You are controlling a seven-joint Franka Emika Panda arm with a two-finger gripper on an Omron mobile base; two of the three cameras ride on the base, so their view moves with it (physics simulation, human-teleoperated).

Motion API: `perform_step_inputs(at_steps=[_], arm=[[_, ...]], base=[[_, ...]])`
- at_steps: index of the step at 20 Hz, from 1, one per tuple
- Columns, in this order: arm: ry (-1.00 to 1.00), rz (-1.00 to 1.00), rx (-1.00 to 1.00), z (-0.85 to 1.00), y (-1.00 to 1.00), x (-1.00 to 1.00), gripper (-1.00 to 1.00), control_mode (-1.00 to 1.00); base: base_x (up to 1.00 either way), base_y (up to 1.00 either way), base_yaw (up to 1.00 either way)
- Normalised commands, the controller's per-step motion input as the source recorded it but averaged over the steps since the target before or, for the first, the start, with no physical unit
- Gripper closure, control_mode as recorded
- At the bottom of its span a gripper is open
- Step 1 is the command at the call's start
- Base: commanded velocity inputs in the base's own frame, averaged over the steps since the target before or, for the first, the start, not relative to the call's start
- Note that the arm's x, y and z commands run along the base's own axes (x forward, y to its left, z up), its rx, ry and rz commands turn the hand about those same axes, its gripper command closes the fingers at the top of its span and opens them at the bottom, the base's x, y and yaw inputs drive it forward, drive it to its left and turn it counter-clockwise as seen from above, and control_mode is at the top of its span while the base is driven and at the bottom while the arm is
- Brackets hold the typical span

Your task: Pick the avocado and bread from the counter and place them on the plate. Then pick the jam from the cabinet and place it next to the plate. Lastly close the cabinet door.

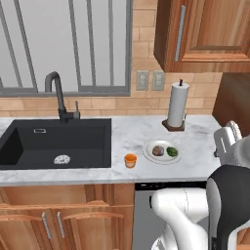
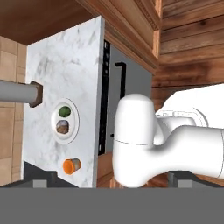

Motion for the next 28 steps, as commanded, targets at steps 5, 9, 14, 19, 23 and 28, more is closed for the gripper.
perform_step_inputs(at_steps=[5,9,14,19,23,28], arm=[[0.0,0.0,0.0,0.0,0.0,0.0,-1.0,1.0],[0.0,0.0,0.0,0.0,0.0,0.0,-1.0,1.0],[0.0,0.0,0.0,0.0,0.0,0.0,-1.0,1.0],[0.0,0.0,0.0,0.0,0.0,0.0,-1.0,1.0],[0.0,0.0,0.0,0.0,0.0,0.0,-1.0,1.0],[0.0,0.0,0.0,0.0,0.0,0.0,-1.0,1.0]], base=[[-0.35,0.0,0.0],[-0.22,-0.08,0.0],[-0.33,-0.24,0.0],[-0.52,-0.35,0.0],[-0.51,-0.33,-0.01],[-0.47,-0.31,-0.01]])
